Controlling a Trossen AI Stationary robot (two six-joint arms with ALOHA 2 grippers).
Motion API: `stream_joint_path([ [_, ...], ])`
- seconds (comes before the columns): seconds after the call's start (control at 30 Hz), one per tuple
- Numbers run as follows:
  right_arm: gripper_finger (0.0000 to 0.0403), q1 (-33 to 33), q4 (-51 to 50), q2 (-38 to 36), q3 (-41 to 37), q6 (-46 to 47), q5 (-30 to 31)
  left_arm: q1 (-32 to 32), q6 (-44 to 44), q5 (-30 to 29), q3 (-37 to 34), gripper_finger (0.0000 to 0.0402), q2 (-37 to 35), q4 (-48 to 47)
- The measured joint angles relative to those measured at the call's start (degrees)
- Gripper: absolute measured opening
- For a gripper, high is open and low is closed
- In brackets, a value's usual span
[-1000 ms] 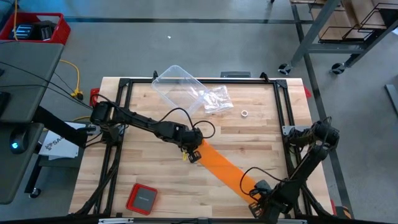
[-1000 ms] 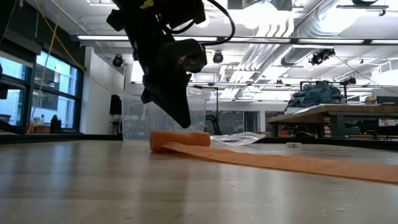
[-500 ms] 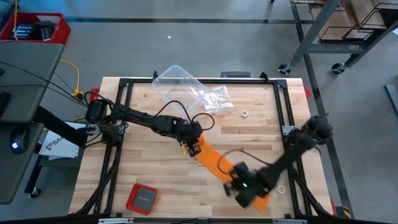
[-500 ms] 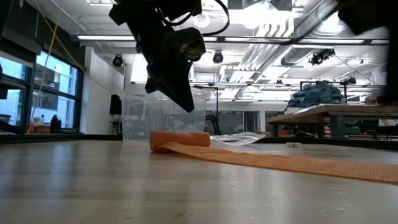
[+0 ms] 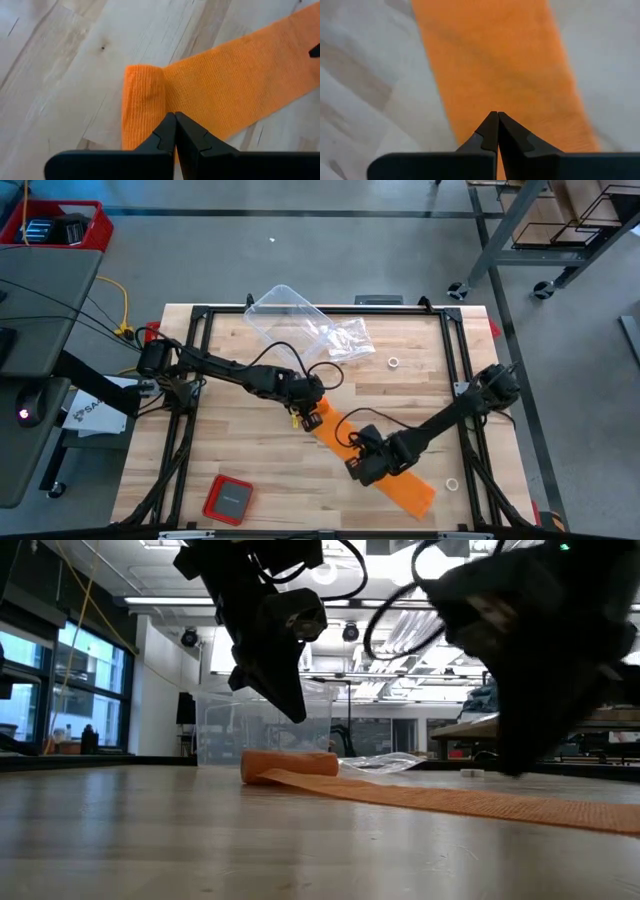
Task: Roll bandage
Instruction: Roll the orange bandage
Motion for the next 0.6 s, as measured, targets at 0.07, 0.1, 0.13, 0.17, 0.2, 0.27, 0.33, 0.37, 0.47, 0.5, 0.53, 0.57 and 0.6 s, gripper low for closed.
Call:
stream_joint_path([
  [0.07,0.0000,0.9,1.5,1.2,0.0,0.8,-0.6,0.0,0.0,0.0,0.0,0.0000,0.0,0.0],
  [0.1,0.0000,1.2,1.9,1.8,0.0,0.9,-1.1,0.1,0.0,0.0,0.0,0.0000,0.0,0.0],
  [0.13,0.0000,1.5,2.0,2.4,0.0,1.3,-1.7,0.1,0.0,-0.1,0.0,0.0000,0.0,-0.1],
  [0.17,0.0000,1.8,2.0,2.9,0.0,2.0,-2.0,0.1,0.0,-0.2,0.0,0.0000,0.0,0.0],
  [0.2,0.0000,2.0,2.0,3.0,0.1,2.4,-2.6,0.1,0.2,-0.2,0.0,0.0000,0.0,0.0],
  [0.27,0.0000,2.5,2.2,3.3,0.2,3.5,-2.8,0.1,0.9,-0.2,0.0,0.0000,0.2,0.1],
  [0.33,0.0000,2.9,2.3,3.4,0.2,4.0,-2.4,0.2,1.7,0.8,0.0,0.0000,1.1,0.5],
  [0.37,0.0000,3.1,2.3,3.4,0.2,4.2,-2.4,0.5,2.4,2.4,0.0,0.0000,1.7,0.6],
  [0.47,0.0000,3.2,2.4,3.4,0.2,4.9,-2.4,1.3,2.9,7.3,0.0,0.0000,3.5,1.3],
  [0.5,0.0000,3.2,2.5,3.5,0.2,5.0,-2.4,1.4,2.7,7.5,0.0,0.0000,3.8,1.1],
  [0.53,0.0000,3.2,2.5,3.5,0.2,5.0,-2.5,1.5,2.5,7.5,0.0,0.0000,4.0,1.2],
  [0.57,0.0000,3.2,2.6,3.5,0.2,5.0,-2.6,1.6,2.6,7.5,0.0,0.0000,4.2,1.3],
  [0.6,0.0000,3.2,2.7,3.5,0.2,5.0,-2.6,1.6,2.8,7.5,0.0,0.0000,4.3,1.4],
])
